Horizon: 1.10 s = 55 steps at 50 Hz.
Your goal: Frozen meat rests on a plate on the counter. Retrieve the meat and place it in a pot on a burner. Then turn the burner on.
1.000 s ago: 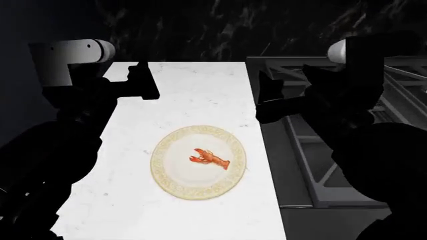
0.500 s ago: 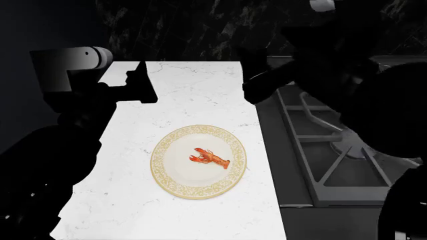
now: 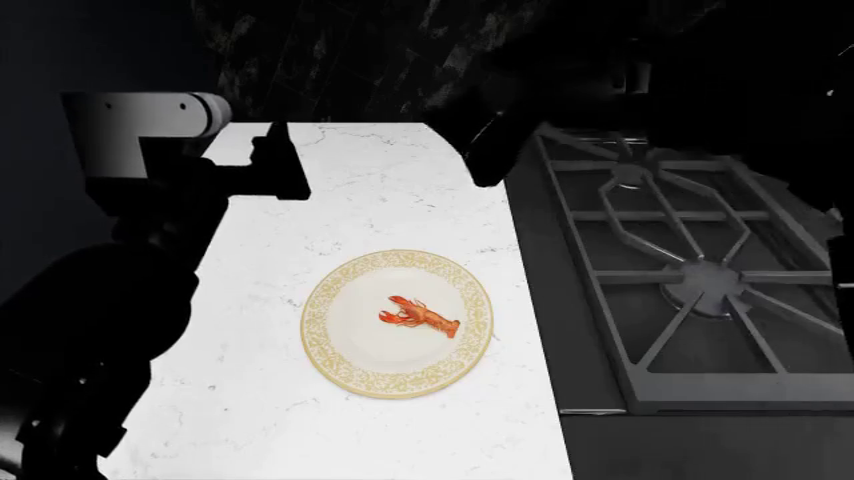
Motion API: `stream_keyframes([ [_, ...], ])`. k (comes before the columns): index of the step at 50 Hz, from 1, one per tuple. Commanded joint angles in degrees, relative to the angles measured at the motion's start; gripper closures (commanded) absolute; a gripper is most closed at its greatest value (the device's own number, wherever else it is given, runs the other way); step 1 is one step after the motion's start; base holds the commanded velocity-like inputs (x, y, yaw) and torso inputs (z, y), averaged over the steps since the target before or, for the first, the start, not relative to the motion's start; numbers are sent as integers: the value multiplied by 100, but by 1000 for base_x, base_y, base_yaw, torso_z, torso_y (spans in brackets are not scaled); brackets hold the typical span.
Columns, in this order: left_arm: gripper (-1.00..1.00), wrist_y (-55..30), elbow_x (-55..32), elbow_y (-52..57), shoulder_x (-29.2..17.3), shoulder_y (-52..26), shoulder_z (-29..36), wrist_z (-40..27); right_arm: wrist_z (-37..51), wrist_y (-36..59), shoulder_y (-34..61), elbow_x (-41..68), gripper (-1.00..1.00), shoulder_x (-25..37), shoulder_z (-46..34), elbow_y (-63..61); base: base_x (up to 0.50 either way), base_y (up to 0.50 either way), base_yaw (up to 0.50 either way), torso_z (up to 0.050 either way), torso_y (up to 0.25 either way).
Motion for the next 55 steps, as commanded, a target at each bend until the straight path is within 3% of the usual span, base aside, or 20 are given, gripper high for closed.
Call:
stream_keyframes([
  [1, -100, -48, 2, -11, -52, -81, 5, -35, -2175, -621, 844, -627, -100, -349, -1387, 1745, 0, 0, 0, 0, 0],
  [10, -100, -88, -19, 49, -74, -99, 9, -80, -3346, -1531, 1228, -1228, -100, -1103, -2021, 3788, 0, 0, 0, 0, 0],
  [21, -100, -149, -101, 86, -78, -95, -9, -106, -3833, -2008, 1017, -1439, -100, -1504, -2344, 4452, 0, 0, 0, 0, 0],
  [55, -100, 3, -131, -323, 49, -290, 15, -68, -3754, -1199, 281, -995, -100, -800, -2660, 2227, 0, 0, 0, 0, 0],
])
